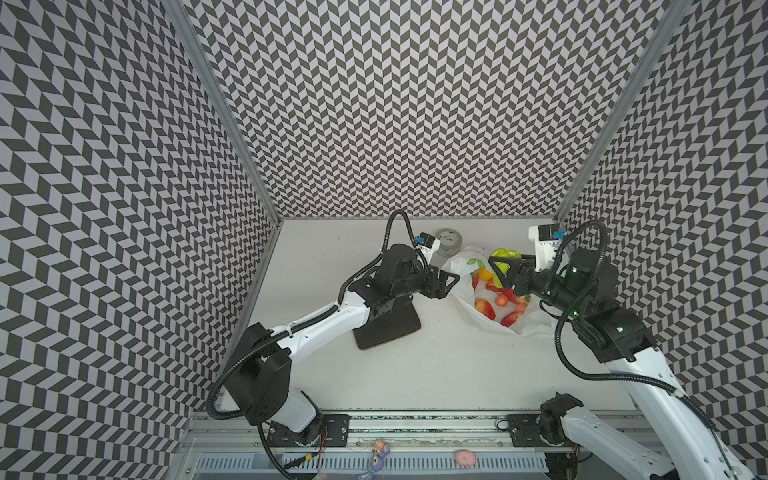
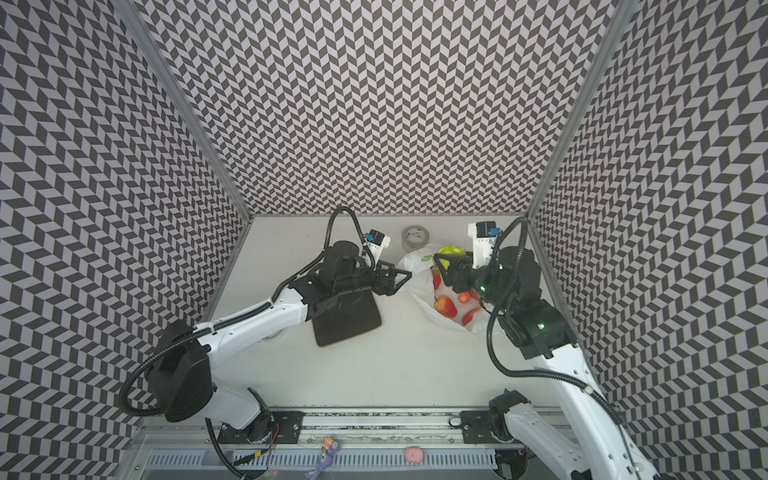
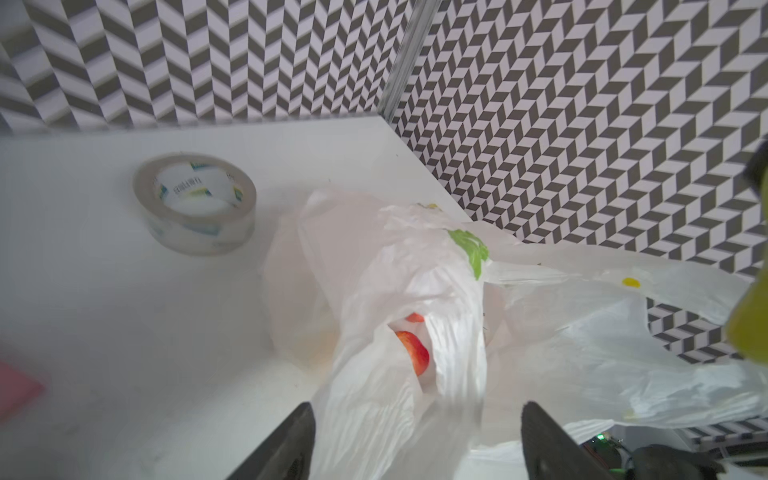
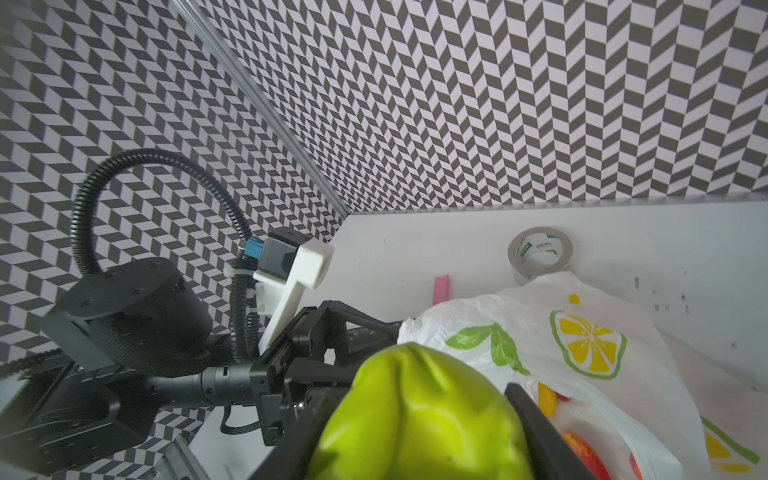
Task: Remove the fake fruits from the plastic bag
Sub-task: 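Lift the green fake pear out with the right gripper while the left releases the bag, then carry the green pear over the black pad with the right gripper and release it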
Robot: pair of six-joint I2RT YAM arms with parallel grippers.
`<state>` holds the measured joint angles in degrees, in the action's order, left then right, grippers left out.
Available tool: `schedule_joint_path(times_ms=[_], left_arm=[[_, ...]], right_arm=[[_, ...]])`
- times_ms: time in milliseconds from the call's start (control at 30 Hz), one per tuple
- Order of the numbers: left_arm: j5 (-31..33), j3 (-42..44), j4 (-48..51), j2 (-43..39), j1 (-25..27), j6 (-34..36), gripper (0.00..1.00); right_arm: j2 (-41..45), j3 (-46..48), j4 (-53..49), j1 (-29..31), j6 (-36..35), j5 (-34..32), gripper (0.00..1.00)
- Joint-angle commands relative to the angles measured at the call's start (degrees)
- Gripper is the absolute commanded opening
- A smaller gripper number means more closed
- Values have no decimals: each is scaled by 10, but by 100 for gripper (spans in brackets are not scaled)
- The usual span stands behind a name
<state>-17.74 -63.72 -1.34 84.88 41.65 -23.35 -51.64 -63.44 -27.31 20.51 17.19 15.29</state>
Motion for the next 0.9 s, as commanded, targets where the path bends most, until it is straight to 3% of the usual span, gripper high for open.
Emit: schedule_joint_path(times_ms=[0, 167, 400, 633, 867], left_arm=[[-18, 15, -27, -61, -38, -19, 92], [0, 47, 6, -153, -114, -45, 96], [117, 92, 111, -240, -257, -128, 93], [261, 124, 181, -313, -323, -150, 92], [397, 99, 226, -331, -343, -96, 92]], right_arm=[[-33, -50, -5, 38, -21, 12, 43], [-101, -121, -39, 187, -52, -79, 43], [-207, -125, -37, 364, -69, -172, 43], [-321, -122, -18, 407, -73, -248, 44], [-451, -175, -38, 406, -73, -304, 44]])
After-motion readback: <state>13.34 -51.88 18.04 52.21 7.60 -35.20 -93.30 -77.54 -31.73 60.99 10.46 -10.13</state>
